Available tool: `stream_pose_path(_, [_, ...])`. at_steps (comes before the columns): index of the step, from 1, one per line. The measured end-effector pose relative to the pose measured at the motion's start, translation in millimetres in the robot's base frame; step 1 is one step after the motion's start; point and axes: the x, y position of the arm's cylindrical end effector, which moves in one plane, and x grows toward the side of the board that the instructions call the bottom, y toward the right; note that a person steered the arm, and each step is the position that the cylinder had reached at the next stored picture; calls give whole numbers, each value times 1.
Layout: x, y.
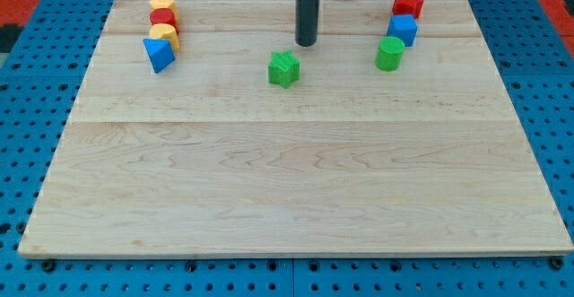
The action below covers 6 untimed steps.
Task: Slide the green circle right a bit
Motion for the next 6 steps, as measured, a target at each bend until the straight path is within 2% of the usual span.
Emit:
stream_pose_path(1, [60,0])
stream_pose_path(2, [53,1])
stream_pose_path(3, [22,55])
stream_pose_path(4, [22,113])
stream_pose_path(6, [19,125])
